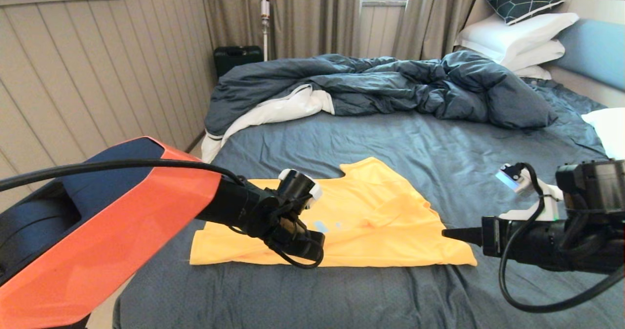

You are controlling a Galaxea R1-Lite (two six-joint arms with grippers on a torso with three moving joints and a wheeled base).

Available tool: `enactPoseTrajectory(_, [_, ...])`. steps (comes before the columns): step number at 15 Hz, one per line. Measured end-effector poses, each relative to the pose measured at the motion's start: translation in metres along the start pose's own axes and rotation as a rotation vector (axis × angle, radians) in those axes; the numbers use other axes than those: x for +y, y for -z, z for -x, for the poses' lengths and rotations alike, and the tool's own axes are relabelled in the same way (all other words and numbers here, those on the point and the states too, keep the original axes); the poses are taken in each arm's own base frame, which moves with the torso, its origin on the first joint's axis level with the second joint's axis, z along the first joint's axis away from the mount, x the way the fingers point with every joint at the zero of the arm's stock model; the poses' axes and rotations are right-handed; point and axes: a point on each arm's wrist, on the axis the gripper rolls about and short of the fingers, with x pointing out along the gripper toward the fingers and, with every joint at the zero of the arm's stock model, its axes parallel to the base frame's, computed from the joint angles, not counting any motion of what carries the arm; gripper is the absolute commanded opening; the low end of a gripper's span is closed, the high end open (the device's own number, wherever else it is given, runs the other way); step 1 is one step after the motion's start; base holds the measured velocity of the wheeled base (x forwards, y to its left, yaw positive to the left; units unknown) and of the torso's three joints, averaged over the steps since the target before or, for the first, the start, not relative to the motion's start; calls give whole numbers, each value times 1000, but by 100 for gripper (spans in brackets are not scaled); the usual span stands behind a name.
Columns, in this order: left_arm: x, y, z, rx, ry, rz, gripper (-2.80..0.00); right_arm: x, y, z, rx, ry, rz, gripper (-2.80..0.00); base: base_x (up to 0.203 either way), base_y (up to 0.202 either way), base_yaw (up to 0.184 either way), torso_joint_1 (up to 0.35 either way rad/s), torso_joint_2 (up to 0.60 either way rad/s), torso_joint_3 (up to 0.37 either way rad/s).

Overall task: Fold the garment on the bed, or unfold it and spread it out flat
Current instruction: Fold the yellow T-shirt

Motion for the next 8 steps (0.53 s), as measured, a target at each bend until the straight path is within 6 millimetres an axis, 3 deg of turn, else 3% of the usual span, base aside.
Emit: enactPoseTrajectory(8, [20,5,7,-35,-17,19,-280,1,2,2,7,-33,1,-280,0,0,0,0,0,0])
